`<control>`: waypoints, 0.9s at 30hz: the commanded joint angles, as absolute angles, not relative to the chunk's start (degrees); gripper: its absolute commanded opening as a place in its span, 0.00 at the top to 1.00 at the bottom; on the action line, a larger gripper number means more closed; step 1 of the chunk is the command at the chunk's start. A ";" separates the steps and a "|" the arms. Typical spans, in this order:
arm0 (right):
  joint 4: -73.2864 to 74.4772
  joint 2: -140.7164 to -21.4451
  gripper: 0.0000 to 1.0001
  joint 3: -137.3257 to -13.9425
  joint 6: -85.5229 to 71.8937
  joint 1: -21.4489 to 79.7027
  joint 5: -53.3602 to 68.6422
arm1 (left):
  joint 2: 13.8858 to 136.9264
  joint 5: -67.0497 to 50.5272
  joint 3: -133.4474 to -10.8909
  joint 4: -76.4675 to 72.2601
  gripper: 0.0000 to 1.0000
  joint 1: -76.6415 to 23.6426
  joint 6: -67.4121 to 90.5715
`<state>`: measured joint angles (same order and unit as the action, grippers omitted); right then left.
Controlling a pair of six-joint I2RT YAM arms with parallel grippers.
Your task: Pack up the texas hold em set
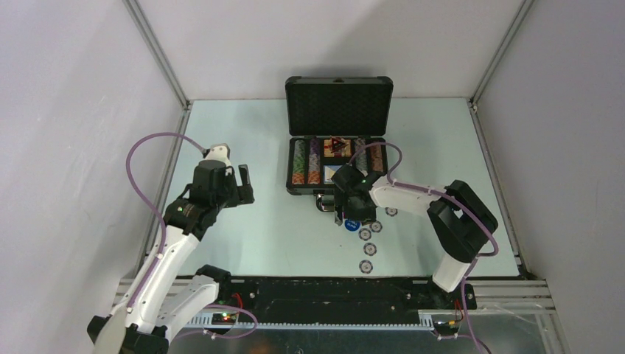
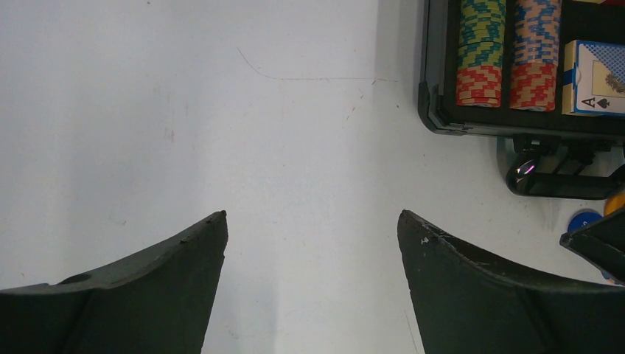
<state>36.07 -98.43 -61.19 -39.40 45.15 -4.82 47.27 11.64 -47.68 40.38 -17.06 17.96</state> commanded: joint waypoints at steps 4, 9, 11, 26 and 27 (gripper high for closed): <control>34.37 -100.89 0.24 -62.00 -39.99 45.40 -4.31 | 47.16 11.72 -47.64 39.01 0.10 -16.79 17.14; 33.52 -101.65 0.28 -62.16 -39.68 45.68 -4.82 | 47.19 11.77 -47.59 38.94 0.10 -16.79 17.14; 34.69 -102.29 0.30 -62.62 -39.49 46.19 -5.95 | 47.26 11.71 -47.63 38.95 0.10 -16.71 17.13; 37.36 -104.75 0.44 -64.82 -38.81 48.19 -7.82 | 47.46 11.64 -47.64 38.96 0.10 -16.70 17.05; 37.35 -104.81 0.45 -64.84 -38.73 48.09 -7.91 | 47.51 11.63 -47.64 38.94 0.10 -16.70 17.05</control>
<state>37.95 -102.59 -64.53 -38.74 48.21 -7.94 47.37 11.64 -47.66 40.40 -17.06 17.96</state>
